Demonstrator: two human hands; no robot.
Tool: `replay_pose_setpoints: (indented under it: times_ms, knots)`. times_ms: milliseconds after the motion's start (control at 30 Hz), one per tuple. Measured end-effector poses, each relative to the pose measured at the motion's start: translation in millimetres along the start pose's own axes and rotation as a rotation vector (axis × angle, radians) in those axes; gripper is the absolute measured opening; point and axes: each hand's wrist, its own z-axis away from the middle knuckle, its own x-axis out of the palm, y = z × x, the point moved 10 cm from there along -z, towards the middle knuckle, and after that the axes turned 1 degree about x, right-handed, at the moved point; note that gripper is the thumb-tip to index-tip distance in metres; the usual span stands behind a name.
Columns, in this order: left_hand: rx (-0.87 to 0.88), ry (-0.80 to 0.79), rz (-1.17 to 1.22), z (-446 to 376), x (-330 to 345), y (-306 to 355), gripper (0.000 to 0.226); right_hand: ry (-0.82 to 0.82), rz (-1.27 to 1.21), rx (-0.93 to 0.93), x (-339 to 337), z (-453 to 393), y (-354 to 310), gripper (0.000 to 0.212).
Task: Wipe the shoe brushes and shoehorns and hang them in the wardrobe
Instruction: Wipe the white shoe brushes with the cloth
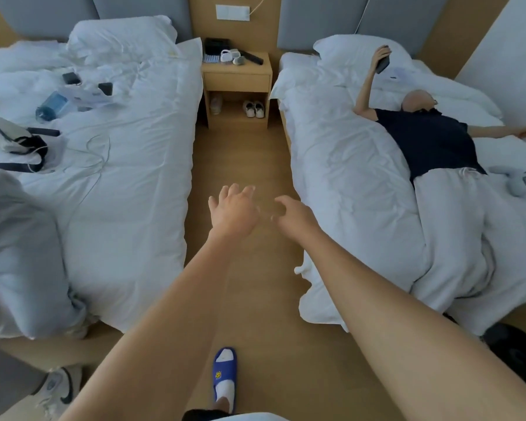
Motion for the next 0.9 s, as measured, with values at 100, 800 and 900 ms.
replay_pose_setpoints:
  times_ms: [100, 800, 900]
  knots:
    - [0.006, 0.011, 0.018, -39.8, -16.8, -17.4, 0.059, 0.029, -0.06, 0.014, -5.9, -36.5, -23.9, 0.053]
    - [-0.037, 0.124, 0.003, -267.4, -80.3, -31.5, 0.06, 0.198, -0.125, -0.176, -76.0, -265.8, -102.5, 0.054]
    - [-0.049, 0.115, -0.005, -305.2, -83.4, -21.0, 0.057, 0.148, -0.139, -0.2, -85.0, -311.6, -103.9, 0.054]
